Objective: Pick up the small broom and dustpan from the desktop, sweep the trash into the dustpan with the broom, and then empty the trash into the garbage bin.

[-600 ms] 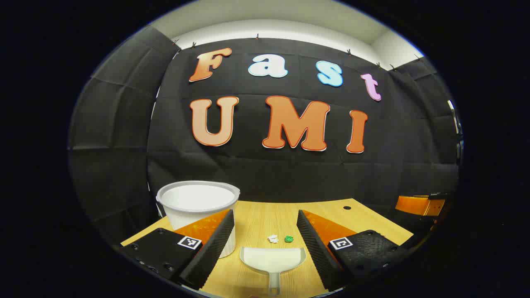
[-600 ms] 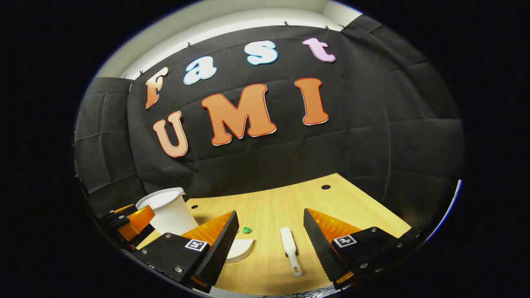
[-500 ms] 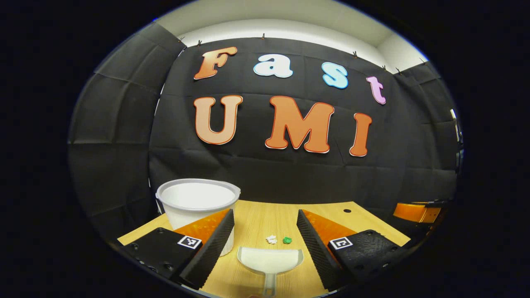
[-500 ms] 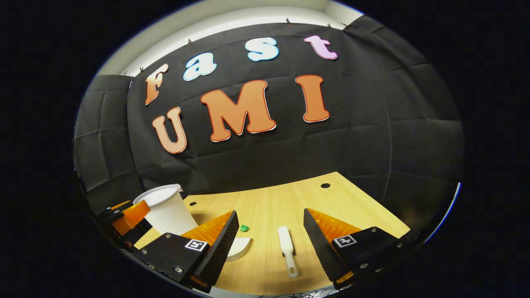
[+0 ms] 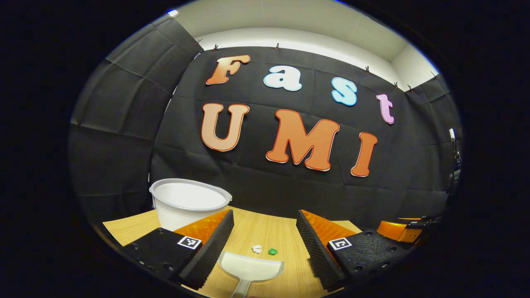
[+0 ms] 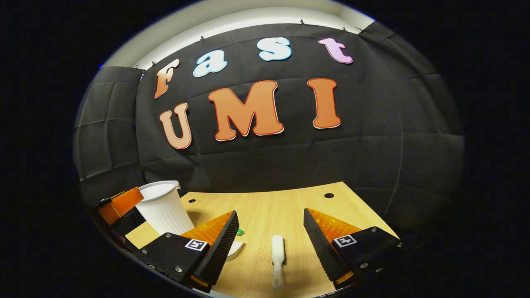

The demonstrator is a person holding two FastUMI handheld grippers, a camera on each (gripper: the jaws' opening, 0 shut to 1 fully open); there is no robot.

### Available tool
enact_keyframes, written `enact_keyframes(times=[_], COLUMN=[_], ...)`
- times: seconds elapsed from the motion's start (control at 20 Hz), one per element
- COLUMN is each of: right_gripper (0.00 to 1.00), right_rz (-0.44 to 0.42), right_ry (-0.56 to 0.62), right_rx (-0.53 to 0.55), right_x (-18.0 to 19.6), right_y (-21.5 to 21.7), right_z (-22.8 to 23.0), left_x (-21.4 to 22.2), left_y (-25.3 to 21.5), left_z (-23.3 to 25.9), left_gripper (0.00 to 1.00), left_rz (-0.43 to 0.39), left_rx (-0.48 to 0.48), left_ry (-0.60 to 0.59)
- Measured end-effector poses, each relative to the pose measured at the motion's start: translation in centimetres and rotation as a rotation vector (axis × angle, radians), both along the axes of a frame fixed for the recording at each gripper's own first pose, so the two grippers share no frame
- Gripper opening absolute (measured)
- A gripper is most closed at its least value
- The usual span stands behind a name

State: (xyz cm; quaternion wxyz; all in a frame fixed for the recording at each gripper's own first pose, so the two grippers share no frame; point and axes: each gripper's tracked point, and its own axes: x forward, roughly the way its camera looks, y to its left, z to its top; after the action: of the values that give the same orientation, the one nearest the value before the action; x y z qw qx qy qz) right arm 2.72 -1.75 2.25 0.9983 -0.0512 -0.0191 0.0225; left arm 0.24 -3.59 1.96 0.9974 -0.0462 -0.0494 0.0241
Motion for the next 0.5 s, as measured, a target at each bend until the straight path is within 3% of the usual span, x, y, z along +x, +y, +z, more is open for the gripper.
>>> enact_keyframes(times=[0.3,0.5], right_gripper=[0.94,0.94], right_rz=[-0.021,-0.027], right_ry=[-0.092,-0.107], right_rx=[-0.025,-0.035], right_x=[-0.4,-0.3], right_y=[1.7,2.1], right_z=[2.8,3.6], left_x=[1.5,2.2], left_y=[0.9,3.4], left_z=[1.0,0.9], left_gripper=[0.95,0.95], left_rz=[-0.042,0.005], left_rx=[0.048,0.09], left_ry=[0.027,0.057])
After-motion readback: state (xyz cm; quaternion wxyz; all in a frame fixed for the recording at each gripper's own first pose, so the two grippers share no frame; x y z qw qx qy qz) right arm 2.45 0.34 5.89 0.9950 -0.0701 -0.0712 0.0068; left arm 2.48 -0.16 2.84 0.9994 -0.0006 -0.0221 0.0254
